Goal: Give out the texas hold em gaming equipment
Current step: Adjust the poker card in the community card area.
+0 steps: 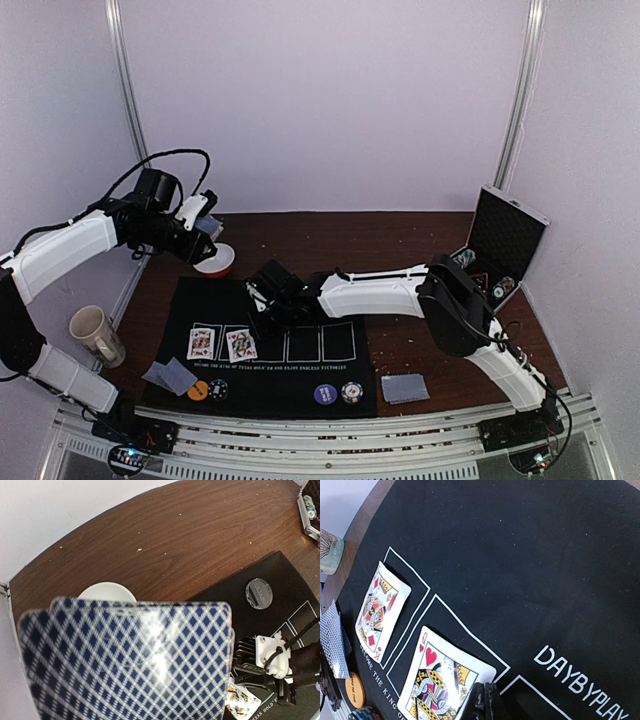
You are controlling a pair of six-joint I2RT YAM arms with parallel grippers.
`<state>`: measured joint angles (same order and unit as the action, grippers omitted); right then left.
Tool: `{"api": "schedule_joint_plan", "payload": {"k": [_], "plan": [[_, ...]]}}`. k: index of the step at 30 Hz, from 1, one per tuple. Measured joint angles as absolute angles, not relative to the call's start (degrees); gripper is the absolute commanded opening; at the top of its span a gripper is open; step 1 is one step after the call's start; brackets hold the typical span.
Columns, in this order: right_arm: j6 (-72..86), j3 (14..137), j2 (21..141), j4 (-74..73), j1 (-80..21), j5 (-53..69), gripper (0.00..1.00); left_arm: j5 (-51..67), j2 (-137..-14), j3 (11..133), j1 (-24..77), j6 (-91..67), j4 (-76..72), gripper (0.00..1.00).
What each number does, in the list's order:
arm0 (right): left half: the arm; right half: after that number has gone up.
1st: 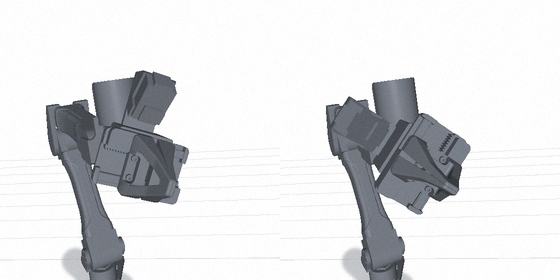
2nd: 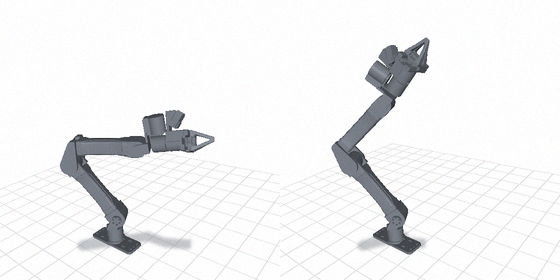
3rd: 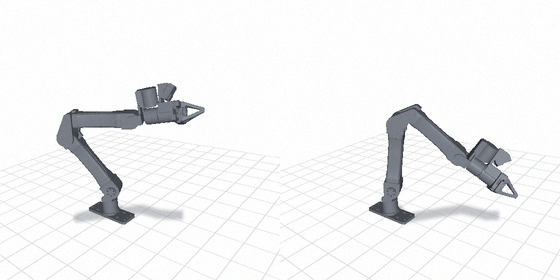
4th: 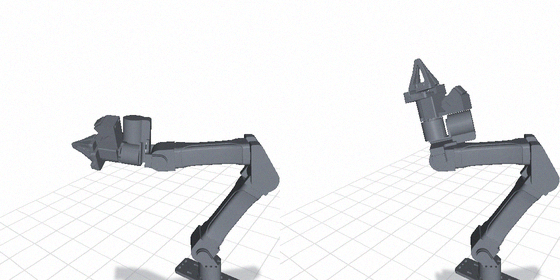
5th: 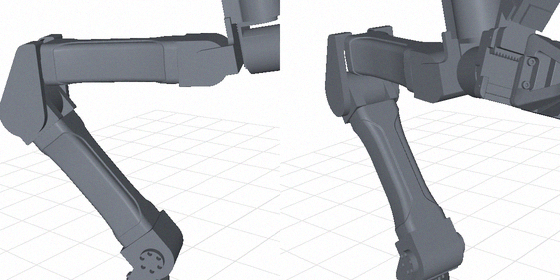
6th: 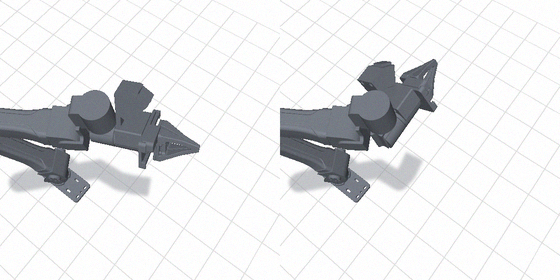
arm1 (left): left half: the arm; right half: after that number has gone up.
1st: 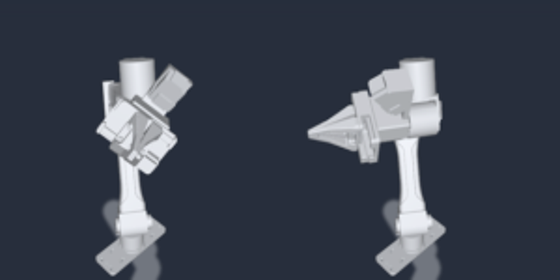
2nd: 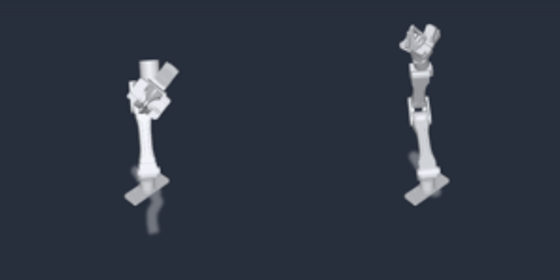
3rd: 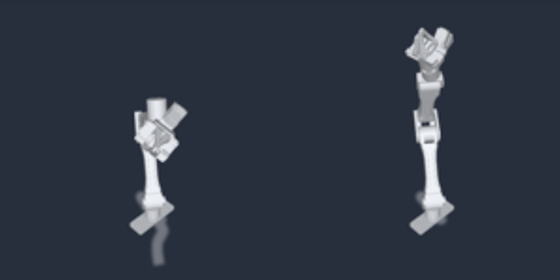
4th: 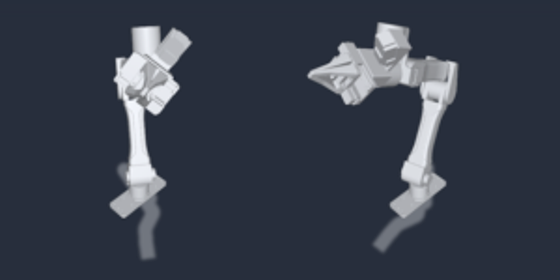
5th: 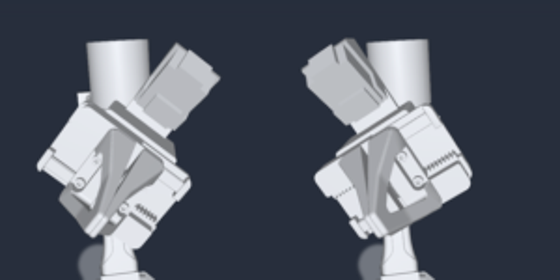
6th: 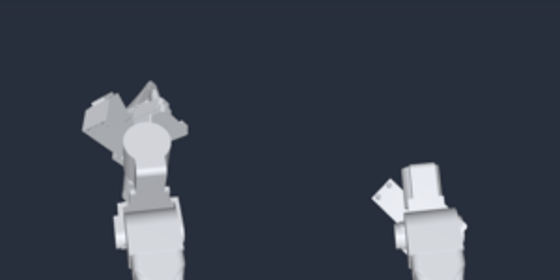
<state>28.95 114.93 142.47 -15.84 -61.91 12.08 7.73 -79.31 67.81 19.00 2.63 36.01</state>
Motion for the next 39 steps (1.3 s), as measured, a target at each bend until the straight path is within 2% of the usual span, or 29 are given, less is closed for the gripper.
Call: {"api": "schedule_joint_plan", "payload": {"k": [39], "plan": [[30.74,108.53,138.34,-14.85,-65.23,12.03,0.0,7.73,-79.26,67.81,19.0,2.66,36.01,0.41]]}}
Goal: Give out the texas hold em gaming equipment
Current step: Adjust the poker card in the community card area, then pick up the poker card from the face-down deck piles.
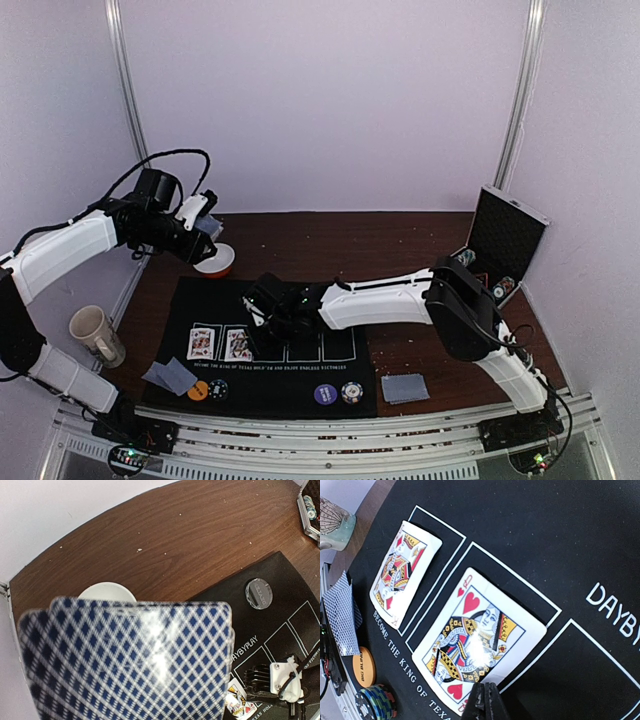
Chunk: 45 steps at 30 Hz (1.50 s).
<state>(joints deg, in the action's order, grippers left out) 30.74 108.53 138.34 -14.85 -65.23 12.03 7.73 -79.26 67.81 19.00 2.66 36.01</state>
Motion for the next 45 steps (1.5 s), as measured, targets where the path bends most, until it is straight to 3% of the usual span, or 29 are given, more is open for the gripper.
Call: {"api": "schedule_joint_plan", "payload": {"k": [12,17,23,28,33,37,45], "plan": [[30.24,109.75,138.34,-15.07,-64.93,12.12,0.0,7.75,-79.07,67.48,19.0,2.66,36.01,0.41],[27.51,107.37,134.41,-14.15,-63.42,13.61,0.15,8.88,-79.07,67.4,18.98,3.01,36.01,0.41],[26.35,92.44,114.43,-7.75,-55.53,18.79,0.38,12.27,-79.07,67.4,21.08,4.86,36.07,0.41],[26.76,87.02,102.59,-2.0,-47.81,23.35,0.59,13.37,-79.75,68.84,30.06,8.62,37.93,0.41],[27.75,82.72,99.18,2.59,-46.06,27.24,0.76,17.34,-81.21,70.89,36.91,12.47,39.27,0.41],[29.26,81.01,99.98,3.79,-45.82,31.05,0.85,19.51,-81.21,71.37,37.34,13.98,40.49,0.41],[33.06,81.65,103.09,10.72,-46.28,37.98,0.85,19.92,-81.21,71.83,37.52,15.05,40.95,0.41]]}}
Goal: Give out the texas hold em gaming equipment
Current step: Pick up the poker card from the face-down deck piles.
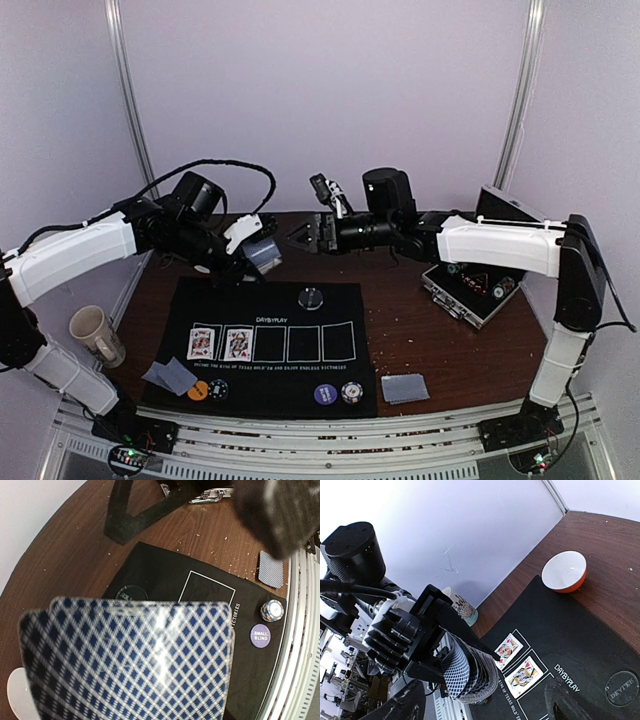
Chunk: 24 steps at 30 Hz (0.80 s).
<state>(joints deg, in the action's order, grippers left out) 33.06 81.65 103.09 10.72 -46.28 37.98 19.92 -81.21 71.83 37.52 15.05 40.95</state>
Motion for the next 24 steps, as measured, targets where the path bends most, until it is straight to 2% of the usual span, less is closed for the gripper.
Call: {"api": "schedule_joint_plan", "payload": {"k": [15,24], "plan": [[33.17,94.72,115.24,7.92,-48.42,38.89,0.82,19.29,-81.21,71.85,37.52,15.35,41.25,0.4],[30.17,95.64,115.61,3.07,-48.71,35.77,0.67,17.23,-81.21,71.88,37.6,15.57,41.74,0.38]]}}
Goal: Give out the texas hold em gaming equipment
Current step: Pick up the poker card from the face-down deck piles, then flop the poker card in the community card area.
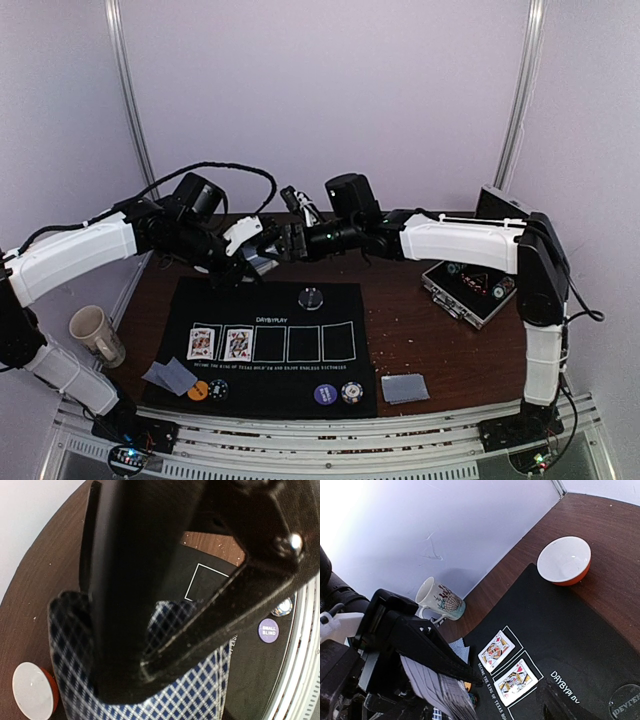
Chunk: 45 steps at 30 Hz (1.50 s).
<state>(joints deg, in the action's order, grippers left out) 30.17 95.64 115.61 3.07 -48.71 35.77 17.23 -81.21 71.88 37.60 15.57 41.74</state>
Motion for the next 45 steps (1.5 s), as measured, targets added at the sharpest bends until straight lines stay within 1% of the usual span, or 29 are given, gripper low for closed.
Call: {"api": "schedule_joint_plan", "payload": {"k": [3,5,12,14,18,23,28,35,41,45], "plan": [[29.23,95.24,114.63,1.78,-48.71,34.57,0.59,16.75,-81.21,71.85,37.6,15.57,41.74,0.38],[28.56,95.24,114.1,0.95,-48.66,34.04,0.52,16.58,-81.21,71.85,37.6,15.57,41.71,0.38],[27.55,95.24,113.43,-0.64,-48.62,33.87,0.34,15.31,-81.23,71.66,37.6,15.57,41.69,0.38],[27.33,95.24,113.3,-1.15,-48.62,33.85,0.27,14.87,-81.28,71.44,37.6,15.55,41.67,0.38],[27.2,95.24,113.03,-2.15,-48.6,33.91,0.09,13.87,-81.43,70.94,37.6,15.53,41.6,0.38],[27.07,95.24,112.57,-3.49,-48.49,33.76,0.0,12.51,-81.87,70.61,37.6,15.51,41.56,0.38],[26.5,95.24,111.66,-6.28,-48.34,31.81,0.0,10.79,-82.32,70.57,37.6,15.07,41.47,0.38],[23.75,95.24,108.62,-11.94,-47.31,25.06,0.0,8.29,-83.72,70.46,36.16,13.04,40.18,0.38],[18.26,95.24,105.03,-17.34,-48.1,13.3,0.0,7.38,-84.27,69.71,28.38,8.56,38.87,0.38],[10.31,95.24,104.55,-19.55,-51.7,2.39,0.0,6.26,-84.23,68.45,22.55,5.48,37.6,0.38]]}}
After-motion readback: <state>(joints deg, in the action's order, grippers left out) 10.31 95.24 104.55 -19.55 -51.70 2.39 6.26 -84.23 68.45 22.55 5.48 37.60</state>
